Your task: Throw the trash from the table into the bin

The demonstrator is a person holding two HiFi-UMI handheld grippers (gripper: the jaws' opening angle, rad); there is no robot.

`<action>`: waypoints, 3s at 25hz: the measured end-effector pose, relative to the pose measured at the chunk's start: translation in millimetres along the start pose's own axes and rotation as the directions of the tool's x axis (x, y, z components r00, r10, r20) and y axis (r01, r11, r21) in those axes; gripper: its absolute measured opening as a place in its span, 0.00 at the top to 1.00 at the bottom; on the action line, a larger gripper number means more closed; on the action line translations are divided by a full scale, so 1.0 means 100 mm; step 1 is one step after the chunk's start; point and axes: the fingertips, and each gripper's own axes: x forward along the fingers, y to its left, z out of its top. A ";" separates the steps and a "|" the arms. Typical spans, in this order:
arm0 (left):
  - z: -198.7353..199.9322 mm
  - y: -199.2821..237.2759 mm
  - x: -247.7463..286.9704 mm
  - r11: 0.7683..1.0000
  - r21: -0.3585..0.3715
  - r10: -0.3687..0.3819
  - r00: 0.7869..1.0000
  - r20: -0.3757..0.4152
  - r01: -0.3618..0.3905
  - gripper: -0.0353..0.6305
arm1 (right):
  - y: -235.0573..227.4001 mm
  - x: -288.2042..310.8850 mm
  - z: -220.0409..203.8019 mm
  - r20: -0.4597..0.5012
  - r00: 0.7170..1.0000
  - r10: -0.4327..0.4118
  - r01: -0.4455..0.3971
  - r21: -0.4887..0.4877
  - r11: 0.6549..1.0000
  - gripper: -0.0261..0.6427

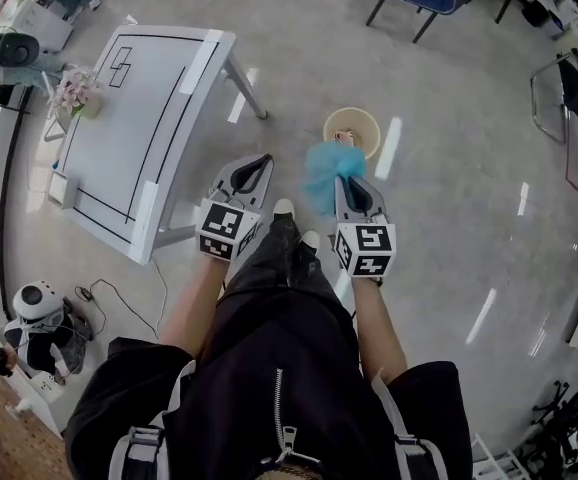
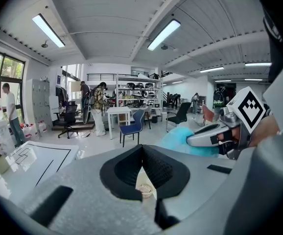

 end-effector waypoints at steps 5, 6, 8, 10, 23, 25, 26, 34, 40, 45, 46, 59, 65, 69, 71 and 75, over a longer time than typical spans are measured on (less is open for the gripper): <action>0.05 -0.07 0.21 0.999 0.007 -0.046 0.999 0.008 0.046 0.94 | -0.21 -0.07 -0.03 -0.001 0.999 -0.051 0.051 0.010 0.999 0.92; 0.07 -0.08 0.27 0.999 0.008 -0.054 0.998 0.012 0.054 0.94 | -0.26 -0.06 -0.02 0.000 0.998 -0.060 0.060 0.011 0.998 0.92; 0.11 -0.09 0.37 0.998 0.010 -0.070 0.997 0.016 0.069 0.94 | -0.35 -0.05 0.01 0.003 0.997 -0.077 0.077 0.014 0.997 0.92; 0.13 -0.11 0.47 0.996 0.008 -0.086 0.996 0.015 0.086 0.94 | -0.43 -0.04 0.03 0.001 0.996 -0.091 0.091 0.018 0.996 0.92; 0.21 0.42 1.36 0.985 -0.012 -0.171 0.985 0.016 0.171 0.94 | -0.73 0.76 0.29 -0.068 0.987 -0.147 0.148 0.004 0.989 0.92; 0.23 0.52 1.52 0.984 -0.026 -0.177 0.984 0.031 0.178 0.94 | -0.76 0.93 0.33 -0.088 0.985 -0.145 0.145 -0.010 0.989 0.92; 0.26 0.56 1.60 0.982 -0.027 -0.184 0.982 0.042 0.185 0.94 | -0.78 0.99 0.34 -0.093 0.984 -0.149 0.148 -0.016 0.989 0.92; 0.22 0.62 2.18 0.968 0.034 -0.250 0.967 0.038 0.249 0.94 | -1.07 1.31 0.22 -0.132 0.974 -0.182 0.188 0.029 0.982 0.92; -0.03 0.54 2.56 0.963 0.032 -0.267 0.964 0.004 0.267 0.94 | -1.33 1.51 0.06 -0.152 0.974 -0.168 0.177 0.048 0.983 0.92; -0.23 0.57 2.82 0.971 0.011 -0.240 0.971 0.003 0.240 0.94 | -1.51 1.63 -0.08 -0.154 0.977 -0.147 0.153 0.032 0.988 0.92; -0.26 0.57 2.87 0.972 0.010 -0.234 0.972 0.003 0.234 0.94 | -1.58 1.66 -0.10 -0.152 0.978 -0.145 0.151 0.032 0.988 0.92; -1.16 0.58 3.79 0.967 0.050 -0.249 0.968 0.011 0.248 0.94 | -2.36 2.38 -1.00 -0.164 0.970 -0.181 0.179 -0.028 0.983 0.92; -1.78 0.45 4.19 0.954 0.077 -0.291 0.957 0.011 0.289 0.94 | -2.51 2.71 -1.57 -0.183 0.967 -0.175 0.161 -0.089 0.983 0.92; -2.14 0.33 4.42 0.946 0.084 -0.315 0.949 0.011 0.313 0.94 | -2.68 2.94 -1.92 -0.178 0.968 -0.176 0.157 -0.115 0.981 0.92; -2.31 0.29 4.50 0.943 0.088 -0.324 0.946 0.012 0.322 0.94 | -2.75 3.07 -2.09 -0.177 0.969 -0.171 0.153 -0.115 0.982 0.92; -2.65 0.23 4.66 0.939 0.083 -0.336 0.942 0.000 0.335 0.94 | -2.89 3.31 -2.45 -0.183 0.968 -0.174 0.153 -0.124 0.980 0.92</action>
